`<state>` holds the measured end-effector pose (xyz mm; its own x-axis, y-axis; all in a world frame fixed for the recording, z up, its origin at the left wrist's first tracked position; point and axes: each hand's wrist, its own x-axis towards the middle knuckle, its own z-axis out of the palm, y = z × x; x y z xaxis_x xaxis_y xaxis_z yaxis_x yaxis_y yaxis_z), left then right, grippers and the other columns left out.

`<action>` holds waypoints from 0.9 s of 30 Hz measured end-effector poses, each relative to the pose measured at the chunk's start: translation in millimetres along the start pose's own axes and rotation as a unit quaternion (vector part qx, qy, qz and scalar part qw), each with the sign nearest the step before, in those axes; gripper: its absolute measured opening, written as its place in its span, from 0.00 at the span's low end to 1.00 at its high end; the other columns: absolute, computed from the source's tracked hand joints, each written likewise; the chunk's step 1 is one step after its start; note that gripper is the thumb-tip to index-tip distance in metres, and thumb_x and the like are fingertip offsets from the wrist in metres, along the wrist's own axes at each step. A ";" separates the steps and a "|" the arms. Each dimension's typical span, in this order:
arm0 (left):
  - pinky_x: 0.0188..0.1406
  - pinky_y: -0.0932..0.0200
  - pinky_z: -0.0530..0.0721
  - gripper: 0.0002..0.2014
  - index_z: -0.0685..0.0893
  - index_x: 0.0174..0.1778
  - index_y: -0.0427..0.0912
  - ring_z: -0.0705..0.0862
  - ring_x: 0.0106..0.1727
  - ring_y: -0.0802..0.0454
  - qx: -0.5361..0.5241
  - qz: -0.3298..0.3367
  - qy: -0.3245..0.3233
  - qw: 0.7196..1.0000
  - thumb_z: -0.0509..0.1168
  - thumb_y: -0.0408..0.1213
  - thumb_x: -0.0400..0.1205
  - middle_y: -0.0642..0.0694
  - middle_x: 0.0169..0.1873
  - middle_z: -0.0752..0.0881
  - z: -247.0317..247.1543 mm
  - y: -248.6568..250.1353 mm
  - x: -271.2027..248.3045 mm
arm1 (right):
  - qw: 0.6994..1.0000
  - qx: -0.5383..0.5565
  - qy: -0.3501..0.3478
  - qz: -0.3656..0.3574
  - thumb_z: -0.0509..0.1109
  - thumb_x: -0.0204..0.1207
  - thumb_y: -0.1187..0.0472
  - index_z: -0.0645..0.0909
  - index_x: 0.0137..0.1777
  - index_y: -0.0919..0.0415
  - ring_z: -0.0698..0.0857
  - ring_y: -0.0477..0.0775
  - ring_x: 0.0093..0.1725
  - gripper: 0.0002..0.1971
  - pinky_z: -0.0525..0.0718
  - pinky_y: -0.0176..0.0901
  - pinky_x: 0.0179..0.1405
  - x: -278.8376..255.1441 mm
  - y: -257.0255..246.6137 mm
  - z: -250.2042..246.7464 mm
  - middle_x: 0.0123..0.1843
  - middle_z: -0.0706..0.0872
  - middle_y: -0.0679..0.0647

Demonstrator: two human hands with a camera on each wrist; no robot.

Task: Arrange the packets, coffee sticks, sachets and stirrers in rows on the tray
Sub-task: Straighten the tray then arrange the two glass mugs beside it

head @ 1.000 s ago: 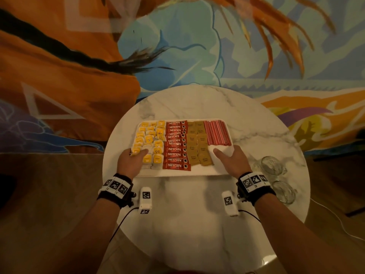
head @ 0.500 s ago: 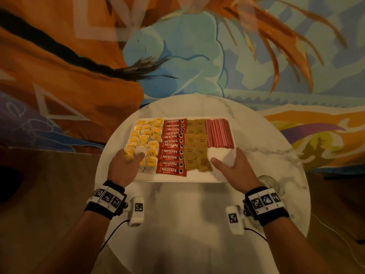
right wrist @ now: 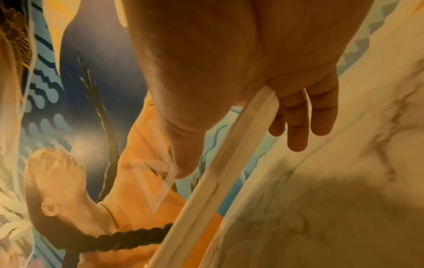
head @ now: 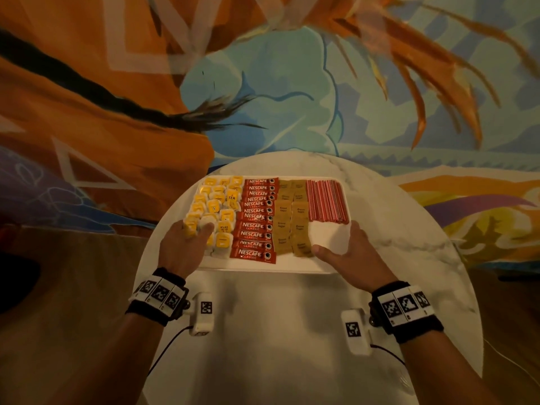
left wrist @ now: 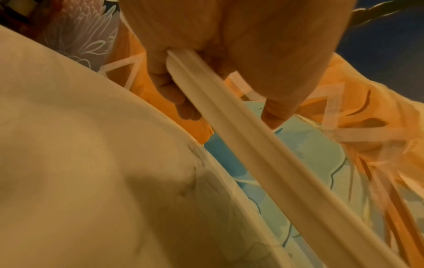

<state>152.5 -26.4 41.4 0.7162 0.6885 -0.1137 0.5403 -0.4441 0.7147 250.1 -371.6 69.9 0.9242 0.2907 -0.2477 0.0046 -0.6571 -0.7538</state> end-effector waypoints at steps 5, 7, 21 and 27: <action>0.53 0.50 0.78 0.29 0.84 0.58 0.41 0.84 0.53 0.41 -0.009 -0.023 -0.004 1.000 0.67 0.64 0.76 0.44 0.50 0.86 11.7 2.9 43.6 | 0.999 -0.017 -0.008 0.039 0.78 0.61 0.28 0.62 0.79 0.51 0.77 0.57 0.71 0.51 0.79 0.55 0.69 43.6 -4.0 8.0 0.74 0.73 0.55; 0.54 0.49 0.79 0.25 0.84 0.58 0.40 0.84 0.54 0.40 -0.007 -0.030 -0.001 1.000 0.70 0.59 0.78 0.44 0.50 0.85 16.7 9.0 57.4 | 0.998 -0.026 -0.017 0.053 0.75 0.56 0.23 0.63 0.78 0.52 0.78 0.58 0.71 0.55 0.79 0.58 0.70 63.6 -4.9 10.9 0.74 0.75 0.55; 0.68 0.43 0.72 0.42 0.80 0.70 0.42 0.75 0.67 0.35 0.117 -0.051 -0.069 0.989 0.61 0.73 0.71 0.37 0.68 0.81 63.3 -15.9 128.3 | 0.978 -0.159 -0.041 0.127 0.73 0.70 0.30 0.68 0.80 0.65 0.78 0.64 0.73 0.48 0.78 0.53 0.69 145.5 6.7 27.7 0.77 0.76 0.64; 0.79 0.39 0.66 0.48 0.62 0.85 0.38 0.67 0.81 0.33 0.086 -0.046 -0.079 0.992 0.70 0.64 0.76 0.34 0.81 0.68 56.1 -4.6 125.8 | 0.987 -0.135 -0.011 0.082 0.71 0.66 0.28 0.76 0.72 0.59 0.83 0.63 0.63 0.43 0.83 0.58 0.64 154.4 12.7 27.2 0.68 0.83 0.62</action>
<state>264.9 30.1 -15.0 0.7135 0.6381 -0.2892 0.6638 -0.4838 0.5703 382.5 -316.2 5.6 0.9120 0.1782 -0.3694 -0.0408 -0.8569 -0.5139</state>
